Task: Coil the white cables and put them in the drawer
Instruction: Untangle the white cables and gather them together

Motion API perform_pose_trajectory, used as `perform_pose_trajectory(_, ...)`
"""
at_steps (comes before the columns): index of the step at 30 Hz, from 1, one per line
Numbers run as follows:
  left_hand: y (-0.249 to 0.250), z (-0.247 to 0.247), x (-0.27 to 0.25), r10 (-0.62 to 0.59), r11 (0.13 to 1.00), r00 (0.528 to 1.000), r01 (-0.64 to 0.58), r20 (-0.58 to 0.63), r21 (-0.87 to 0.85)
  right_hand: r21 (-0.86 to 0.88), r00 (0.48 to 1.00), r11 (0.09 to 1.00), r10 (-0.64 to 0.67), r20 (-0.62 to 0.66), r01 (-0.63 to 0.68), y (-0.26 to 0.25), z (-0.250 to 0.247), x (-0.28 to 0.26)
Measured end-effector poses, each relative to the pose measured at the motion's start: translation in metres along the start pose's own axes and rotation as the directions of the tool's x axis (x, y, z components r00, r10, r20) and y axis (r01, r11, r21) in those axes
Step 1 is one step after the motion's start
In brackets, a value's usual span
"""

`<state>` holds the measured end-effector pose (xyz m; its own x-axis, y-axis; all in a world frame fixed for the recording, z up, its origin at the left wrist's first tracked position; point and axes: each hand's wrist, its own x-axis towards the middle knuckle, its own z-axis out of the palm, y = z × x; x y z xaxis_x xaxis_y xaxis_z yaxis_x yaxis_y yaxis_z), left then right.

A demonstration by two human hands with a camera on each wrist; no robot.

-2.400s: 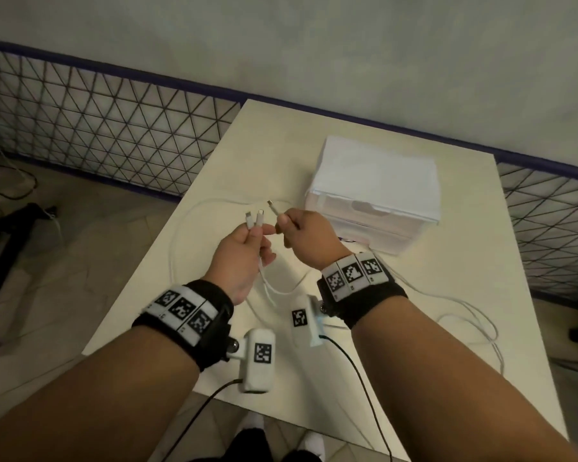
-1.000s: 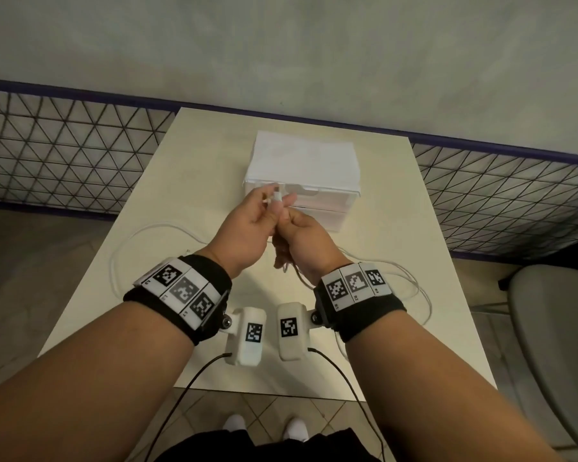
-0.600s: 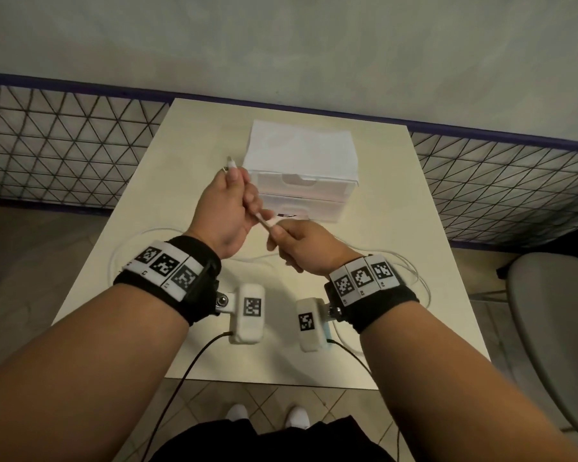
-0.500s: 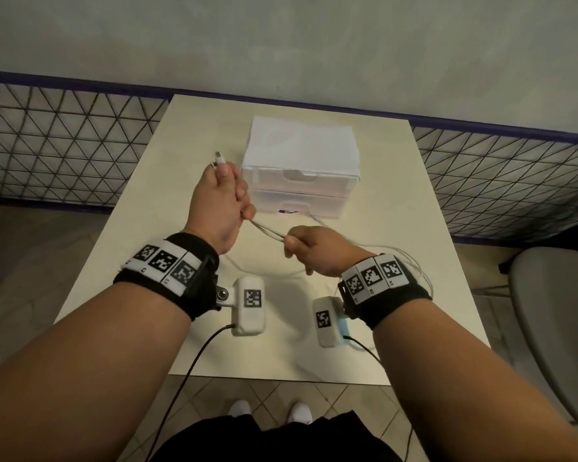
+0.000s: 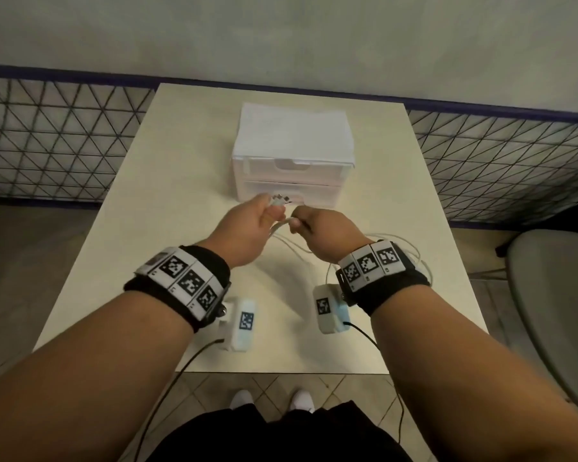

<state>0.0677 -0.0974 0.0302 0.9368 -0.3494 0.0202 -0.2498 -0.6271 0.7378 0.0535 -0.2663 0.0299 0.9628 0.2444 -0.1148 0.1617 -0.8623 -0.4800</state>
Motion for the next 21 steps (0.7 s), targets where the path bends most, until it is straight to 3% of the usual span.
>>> perform_pose_trajectory(6,-0.002,0.017,-0.001,-0.081,0.995,0.996,0.083,0.05,-0.056,0.145,1.0,0.989,0.011,-0.022,-0.008,-0.014,-0.004,0.008)
perform_pose_trajectory(10,-0.006,-0.01,0.009,-0.153,0.988,0.97,0.157,-0.187,0.007,-0.01,0.994,0.998,0.062,0.085,-0.061,-0.004,-0.007,0.007)
perform_pose_trajectory(13,-0.006,-0.034,0.015,-0.316,0.949,0.856,0.275,-0.408,-0.156,-0.102,0.977,0.978,0.192,0.088,-0.183,0.021,-0.001,0.004)
perform_pose_trajectory(15,-0.01,-0.047,0.018,-0.436,0.898,0.754,0.33,-0.491,-0.291,-0.202,0.95,0.937,0.304,0.071,-0.285,0.036,0.001,-0.001)
perform_pose_trajectory(17,-0.016,-0.056,0.021,-0.478,0.877,0.689,0.342,-0.545,-0.338,-0.288,0.918,0.9,0.376,0.127,-0.329,0.049,0.001,-0.003)
perform_pose_trajectory(19,-0.019,-0.058,0.024,-0.484,0.873,0.673,0.331,-0.559,-0.358,-0.309,0.881,0.866,0.45,0.145,-0.392,0.058,-0.002,-0.006)
perform_pose_trajectory(21,-0.018,-0.054,0.025,-0.476,0.878,0.687,0.33,-0.549,-0.347,-0.332,0.861,0.82,0.506,0.043,-0.466,0.063,-0.007,-0.012)
